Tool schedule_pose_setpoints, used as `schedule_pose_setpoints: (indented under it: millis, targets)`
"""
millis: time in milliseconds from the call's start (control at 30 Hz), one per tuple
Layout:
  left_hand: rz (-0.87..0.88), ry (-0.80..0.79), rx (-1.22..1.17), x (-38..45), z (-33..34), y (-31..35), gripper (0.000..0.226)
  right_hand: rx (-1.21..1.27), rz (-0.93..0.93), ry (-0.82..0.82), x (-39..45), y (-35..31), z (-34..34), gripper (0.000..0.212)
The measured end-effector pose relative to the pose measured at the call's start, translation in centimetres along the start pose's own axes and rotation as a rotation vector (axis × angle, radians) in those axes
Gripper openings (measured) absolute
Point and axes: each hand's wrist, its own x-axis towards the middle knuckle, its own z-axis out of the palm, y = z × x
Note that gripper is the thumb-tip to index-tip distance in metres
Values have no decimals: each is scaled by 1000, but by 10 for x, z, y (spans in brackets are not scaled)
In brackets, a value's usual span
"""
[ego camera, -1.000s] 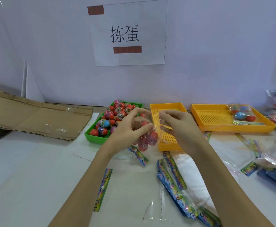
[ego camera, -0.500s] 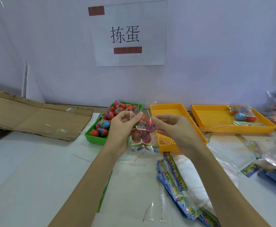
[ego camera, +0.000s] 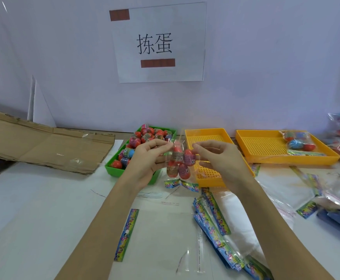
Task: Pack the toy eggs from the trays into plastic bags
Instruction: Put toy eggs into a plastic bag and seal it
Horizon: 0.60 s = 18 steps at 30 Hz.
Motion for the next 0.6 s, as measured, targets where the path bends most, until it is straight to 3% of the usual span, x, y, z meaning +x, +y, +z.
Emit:
schedule_pose_setpoints:
  millis: [267,600]
  targets:
    - [162,54,83,1,-7,-2,16,-25,-84,-12,1,1,-4,12]
    - [135,41,-47,0,-13,6,17,55,-181,-24,2,-2,-12,9]
